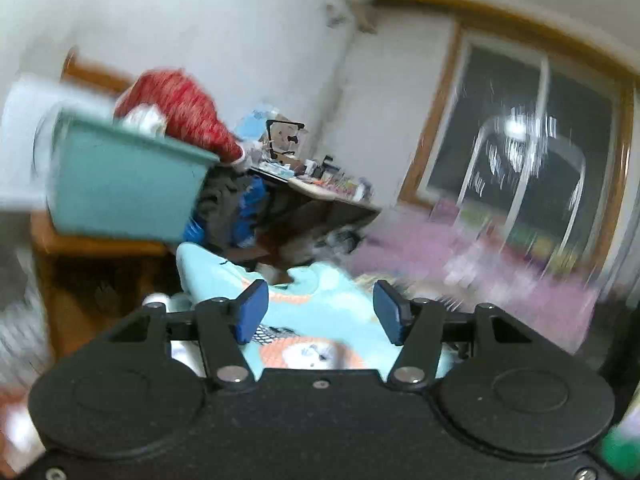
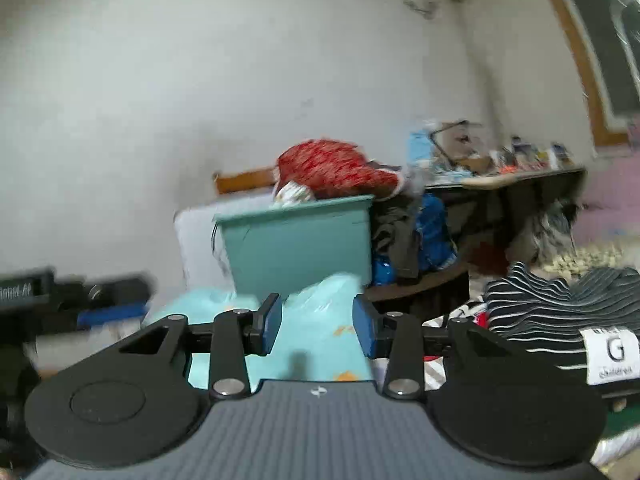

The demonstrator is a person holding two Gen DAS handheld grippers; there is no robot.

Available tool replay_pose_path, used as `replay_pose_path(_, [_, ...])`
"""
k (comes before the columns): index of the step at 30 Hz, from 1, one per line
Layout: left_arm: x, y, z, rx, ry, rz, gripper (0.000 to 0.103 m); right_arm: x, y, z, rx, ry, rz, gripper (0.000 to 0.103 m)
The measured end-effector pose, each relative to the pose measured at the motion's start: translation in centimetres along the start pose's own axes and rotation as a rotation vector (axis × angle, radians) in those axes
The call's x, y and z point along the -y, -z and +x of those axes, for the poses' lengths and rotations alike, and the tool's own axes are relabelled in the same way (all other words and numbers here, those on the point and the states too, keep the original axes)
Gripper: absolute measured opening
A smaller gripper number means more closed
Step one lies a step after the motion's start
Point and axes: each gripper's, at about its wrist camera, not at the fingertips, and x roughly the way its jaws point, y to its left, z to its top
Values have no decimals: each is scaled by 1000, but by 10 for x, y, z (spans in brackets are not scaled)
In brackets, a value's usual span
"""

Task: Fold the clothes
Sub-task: 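Carry the folded teal bundle with both grippers to the clothes stack, then lower the bundle onto the folded clothes pile with both grippers, release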

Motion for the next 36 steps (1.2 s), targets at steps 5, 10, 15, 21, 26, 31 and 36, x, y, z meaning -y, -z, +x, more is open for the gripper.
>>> replay_pose_path(5, [-10, 31, 27, -64, -42, 79, 65, 5, 20, 35, -173, 21, 45, 40])
replay_pose_path(10, [-9, 6, 13, -87, -40, 17, 68, -5, 0, 44, -192, 17, 55, 46])
replay_pose_path(15, [-2, -15, -30, -84, -71, -111, 87, -13, -24, 33, -259, 39, 175, 72])
replay_pose_path(21, [10, -31, -51, -180, -128, -151, 102, -30, -38, 1, -311, 116, 220, 101])
replay_pose_path(26, [29, -39, -65, -246, -285, -52, 103, -42, -50, -25, -332, 165, 223, 103])
replay_pose_path(31, [46, -47, -89, -275, -371, 21, 103, -62, -64, -49, -343, 221, 170, 103])
replay_pose_path(36, [64, -57, -118, -272, -429, 74, 103, -77, -72, -71, -349, 250, 149, 103])
